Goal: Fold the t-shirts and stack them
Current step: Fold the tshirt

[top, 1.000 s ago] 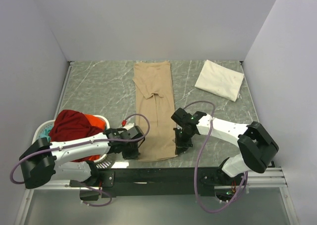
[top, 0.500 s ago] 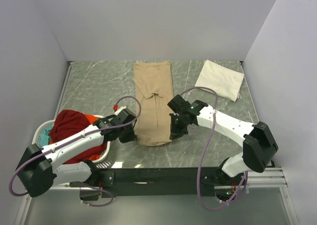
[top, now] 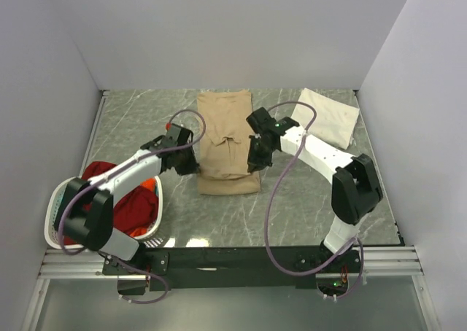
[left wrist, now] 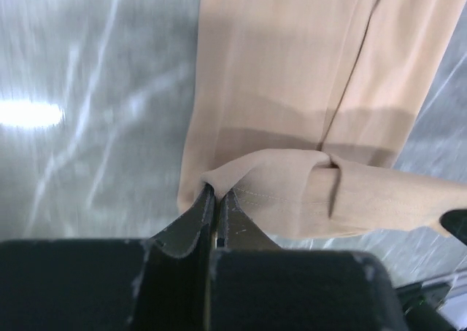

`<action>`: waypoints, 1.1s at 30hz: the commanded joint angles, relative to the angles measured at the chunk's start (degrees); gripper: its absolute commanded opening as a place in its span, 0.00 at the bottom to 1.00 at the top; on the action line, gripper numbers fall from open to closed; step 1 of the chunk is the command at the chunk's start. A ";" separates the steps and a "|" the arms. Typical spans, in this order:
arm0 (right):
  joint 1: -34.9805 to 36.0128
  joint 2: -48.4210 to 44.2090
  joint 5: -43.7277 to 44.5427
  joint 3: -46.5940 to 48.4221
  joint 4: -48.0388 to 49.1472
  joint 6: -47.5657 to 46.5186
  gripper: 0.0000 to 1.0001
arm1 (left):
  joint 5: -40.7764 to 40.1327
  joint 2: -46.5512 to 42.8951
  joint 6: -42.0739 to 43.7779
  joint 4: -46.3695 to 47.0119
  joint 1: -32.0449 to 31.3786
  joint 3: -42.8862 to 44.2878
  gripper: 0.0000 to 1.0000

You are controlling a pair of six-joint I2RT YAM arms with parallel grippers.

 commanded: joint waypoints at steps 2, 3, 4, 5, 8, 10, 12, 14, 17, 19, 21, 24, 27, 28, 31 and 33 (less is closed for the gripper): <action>-3.44 4.65 1.36 7.08 -1.61 -2.75 0.00 | 4.89 6.59 6.20 4.54 4.47 7.35 0.00; -3.97 5.53 1.45 9.00 -1.78 -3.37 0.00 | 5.68 7.91 6.64 4.63 5.09 8.42 0.00; -4.33 7.46 1.45 10.06 -2.22 -3.63 0.00 | 6.21 10.53 7.34 4.72 6.14 9.47 0.00; -5.11 8.52 1.45 11.29 -2.40 -3.98 0.00 | 6.91 11.77 7.61 4.89 6.59 11.57 0.00; -6.35 12.39 1.54 15.69 -3.54 -5.04 0.00 | 9.90 16.43 8.67 5.77 7.82 15.53 0.00; -6.96 14.93 1.62 18.85 -4.24 -5.39 0.00 | 11.22 19.50 9.63 6.13 8.00 17.56 0.00; -7.75 16.35 1.54 21.31 -4.86 -5.66 0.00 | 11.75 21.45 10.33 5.86 8.08 20.46 0.00; -8.28 18.02 1.54 22.29 -5.04 -5.74 0.00 | 11.75 23.91 11.21 5.60 8.26 22.92 0.00; -9.43 19.78 1.19 23.69 -5.48 -6.01 0.00 | 10.96 25.93 11.57 4.72 8.70 24.77 0.00; -10.13 20.65 1.27 24.58 -5.65 -6.01 0.00 | 10.70 26.64 11.48 4.54 9.14 24.95 0.00; -10.48 21.01 1.01 25.01 -5.56 -6.18 0.00 | 10.17 26.90 11.22 4.54 9.49 24.95 0.00; -11.10 22.32 0.40 25.71 -5.21 -6.45 0.00 | 9.64 27.26 10.16 4.28 10.28 24.69 0.00; -11.45 23.82 -0.39 27.90 -5.65 -7.06 0.00 | 10.07 27.43 8.84 4.37 10.98 24.51 0.00; -11.45 24.87 -1.09 28.53 -5.74 -7.41 0.00 | 10.43 27.69 8.76 4.54 11.07 24.60 0.01; -11.63 26.81 -4.78 31.51 -4.87 -9.34 0.06 | 11.05 28.31 8.58 4.37 11.25 25.74 0.16; -11.54 27.60 -5.75 34.06 -4.77 -10.49 0.30 | 11.13 28.31 8.41 4.28 11.25 26.18 0.46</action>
